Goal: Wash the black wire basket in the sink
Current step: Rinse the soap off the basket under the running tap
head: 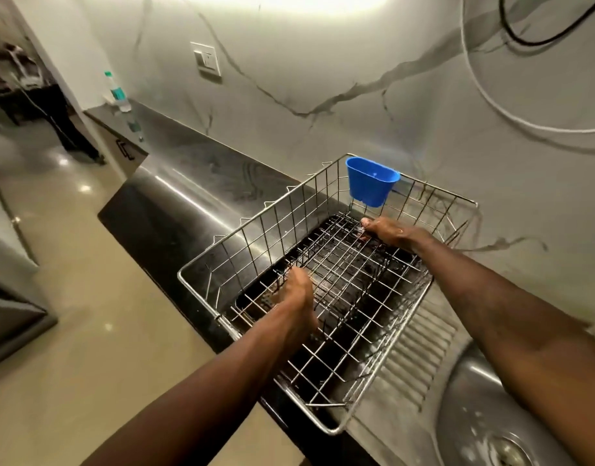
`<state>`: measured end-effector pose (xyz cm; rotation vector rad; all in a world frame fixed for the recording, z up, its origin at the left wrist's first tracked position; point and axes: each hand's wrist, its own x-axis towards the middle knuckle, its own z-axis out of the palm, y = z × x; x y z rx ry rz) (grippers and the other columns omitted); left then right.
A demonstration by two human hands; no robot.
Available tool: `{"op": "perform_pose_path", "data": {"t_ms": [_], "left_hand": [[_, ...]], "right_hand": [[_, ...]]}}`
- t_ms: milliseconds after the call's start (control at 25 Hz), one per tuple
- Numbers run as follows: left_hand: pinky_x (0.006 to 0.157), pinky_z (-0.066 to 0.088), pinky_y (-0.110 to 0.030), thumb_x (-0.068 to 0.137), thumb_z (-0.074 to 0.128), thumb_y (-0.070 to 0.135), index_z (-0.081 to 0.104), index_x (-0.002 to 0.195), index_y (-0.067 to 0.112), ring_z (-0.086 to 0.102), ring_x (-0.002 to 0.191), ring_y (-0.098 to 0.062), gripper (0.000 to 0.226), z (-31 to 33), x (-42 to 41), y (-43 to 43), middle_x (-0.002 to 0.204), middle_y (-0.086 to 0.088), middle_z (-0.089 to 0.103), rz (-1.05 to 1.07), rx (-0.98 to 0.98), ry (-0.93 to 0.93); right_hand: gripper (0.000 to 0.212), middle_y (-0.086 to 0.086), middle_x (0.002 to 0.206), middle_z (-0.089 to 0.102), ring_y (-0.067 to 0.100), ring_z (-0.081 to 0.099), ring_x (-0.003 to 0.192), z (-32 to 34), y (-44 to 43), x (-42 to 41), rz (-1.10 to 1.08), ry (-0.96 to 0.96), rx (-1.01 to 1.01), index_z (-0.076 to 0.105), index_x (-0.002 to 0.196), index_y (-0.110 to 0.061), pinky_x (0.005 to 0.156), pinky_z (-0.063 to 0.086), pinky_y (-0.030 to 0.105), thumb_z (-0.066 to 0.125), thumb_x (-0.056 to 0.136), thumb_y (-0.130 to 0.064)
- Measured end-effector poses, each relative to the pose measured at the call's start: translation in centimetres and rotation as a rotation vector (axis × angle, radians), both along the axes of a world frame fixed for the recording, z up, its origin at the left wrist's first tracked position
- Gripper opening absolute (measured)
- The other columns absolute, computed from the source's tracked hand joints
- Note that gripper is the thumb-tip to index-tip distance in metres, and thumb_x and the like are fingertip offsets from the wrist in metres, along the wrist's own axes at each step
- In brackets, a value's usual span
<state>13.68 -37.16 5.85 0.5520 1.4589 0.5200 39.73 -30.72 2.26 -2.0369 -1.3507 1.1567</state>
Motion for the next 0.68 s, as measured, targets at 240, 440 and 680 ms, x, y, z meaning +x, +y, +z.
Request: {"op": "perform_pose_path", "data": {"t_ms": [240,440,680], "left_hand": [[0.051,0.024,-0.036,0.099,0.03,0.024,0.029,0.073,0.021,0.023,0.058,-0.017,0.026,-1.8,1.4,1.5,0.069,-0.002,0.02,0.011,-0.014,0.04],[0.051,0.023,-0.034,0.099,0.029,0.024,0.028,0.072,0.021,0.023,0.056,-0.016,0.028,-2.7,1.6,1.7,0.068,0.0,0.02,-0.079,-0.01,0.078],[0.056,0.039,-0.036,0.1,0.034,0.02,0.033,0.076,0.018,0.027,0.056,-0.015,0.025,-2.9,1.3,1.8,0.071,-0.005,0.031,-0.143,-0.045,0.096]], "right_hand": [[0.042,0.006,0.092,0.053,0.017,0.046,0.079,-1.2,1.4,0.1,-0.001,-0.077,-0.047,0.052,0.089,-0.017,0.077,0.041,0.034,0.029,0.108,-0.045],[0.042,0.005,0.088,0.052,0.015,0.046,0.077,-2.1,1.9,0.4,0.007,-0.113,-0.083,0.053,0.087,-0.014,0.072,0.04,0.032,0.028,0.11,-0.039],[0.047,0.017,0.099,0.058,0.024,0.055,0.085,-2.0,1.7,0.2,0.049,-0.259,-0.095,0.055,0.088,-0.005,0.082,0.045,0.037,0.026,0.111,-0.035]]}}
